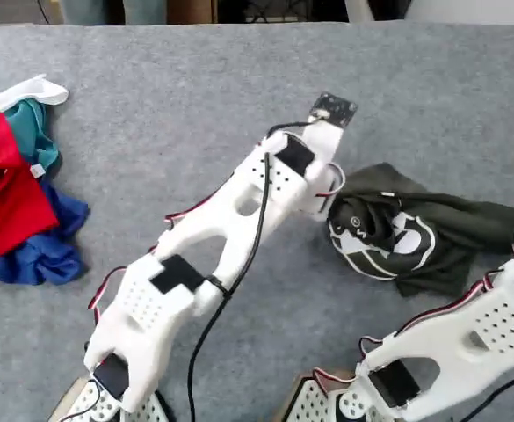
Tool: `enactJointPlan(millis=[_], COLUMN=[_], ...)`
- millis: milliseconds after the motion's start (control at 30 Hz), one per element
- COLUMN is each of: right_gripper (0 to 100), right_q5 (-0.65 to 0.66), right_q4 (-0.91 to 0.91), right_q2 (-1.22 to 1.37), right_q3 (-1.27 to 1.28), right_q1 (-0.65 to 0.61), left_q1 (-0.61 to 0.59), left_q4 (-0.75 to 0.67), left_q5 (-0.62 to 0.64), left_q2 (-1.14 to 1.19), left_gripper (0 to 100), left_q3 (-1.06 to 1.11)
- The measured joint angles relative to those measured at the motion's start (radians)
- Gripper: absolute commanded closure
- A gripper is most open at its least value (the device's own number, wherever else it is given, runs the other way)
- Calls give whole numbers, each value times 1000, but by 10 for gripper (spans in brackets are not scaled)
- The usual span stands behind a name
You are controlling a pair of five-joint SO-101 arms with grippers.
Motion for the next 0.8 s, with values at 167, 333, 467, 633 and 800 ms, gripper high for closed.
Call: enactJointPlan(millis=[167, 333, 467, 633, 800], right_gripper=[985, 985, 985, 985, 985], right_q5=[0, 0, 0, 0, 0], right_q4=[2, 2, 2, 2, 2], right_q2=[0, 0, 0, 0, 0], right_q3=[0, 0, 0, 0, 0], right_q1=[0, 0, -15, -35, -41], left_q1=[-2, -2, -2, 12, 25], left_q4=[0, 0, 34, 78, 78], left_q5=[-5, -137, -281, -442, -493], left_q2=[78, 196, 256, 296, 347], left_gripper=[762, 818, 791, 789, 793], left_q3=[-169, -273, -334, -423, -454])
